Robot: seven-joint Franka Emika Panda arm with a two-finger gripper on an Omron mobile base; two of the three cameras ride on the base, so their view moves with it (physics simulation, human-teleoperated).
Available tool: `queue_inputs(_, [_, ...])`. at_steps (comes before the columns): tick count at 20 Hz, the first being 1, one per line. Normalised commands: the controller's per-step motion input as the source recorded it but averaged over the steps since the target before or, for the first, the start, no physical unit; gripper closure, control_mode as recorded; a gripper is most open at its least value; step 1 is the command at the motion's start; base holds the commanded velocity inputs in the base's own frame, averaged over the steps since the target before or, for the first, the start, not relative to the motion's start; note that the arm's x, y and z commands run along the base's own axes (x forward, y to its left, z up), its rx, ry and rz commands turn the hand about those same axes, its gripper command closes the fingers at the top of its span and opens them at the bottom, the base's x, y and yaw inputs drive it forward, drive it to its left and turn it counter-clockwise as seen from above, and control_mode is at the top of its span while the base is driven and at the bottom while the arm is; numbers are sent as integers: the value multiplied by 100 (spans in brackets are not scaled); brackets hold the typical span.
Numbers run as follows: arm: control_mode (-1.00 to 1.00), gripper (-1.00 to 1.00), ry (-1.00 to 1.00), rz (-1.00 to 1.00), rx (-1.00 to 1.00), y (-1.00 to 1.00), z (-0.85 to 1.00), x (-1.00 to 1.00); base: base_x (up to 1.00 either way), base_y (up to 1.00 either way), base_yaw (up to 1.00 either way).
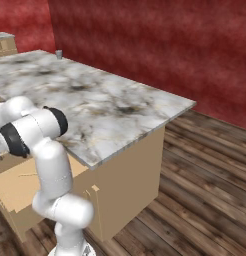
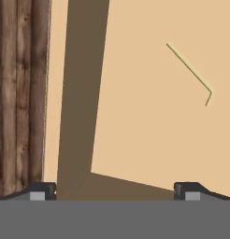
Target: Take a straw from the drawer in front and place it inside the glass cup on the dining counter.
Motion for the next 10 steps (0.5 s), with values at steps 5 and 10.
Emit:
queue_inputs(5, [-100, -100, -2, 1, 0, 0, -44, 17, 0, 0, 0])
queue_inputs(10, [-100, -100, -7, 0, 0, -1, -38, 27, 0, 0, 0])
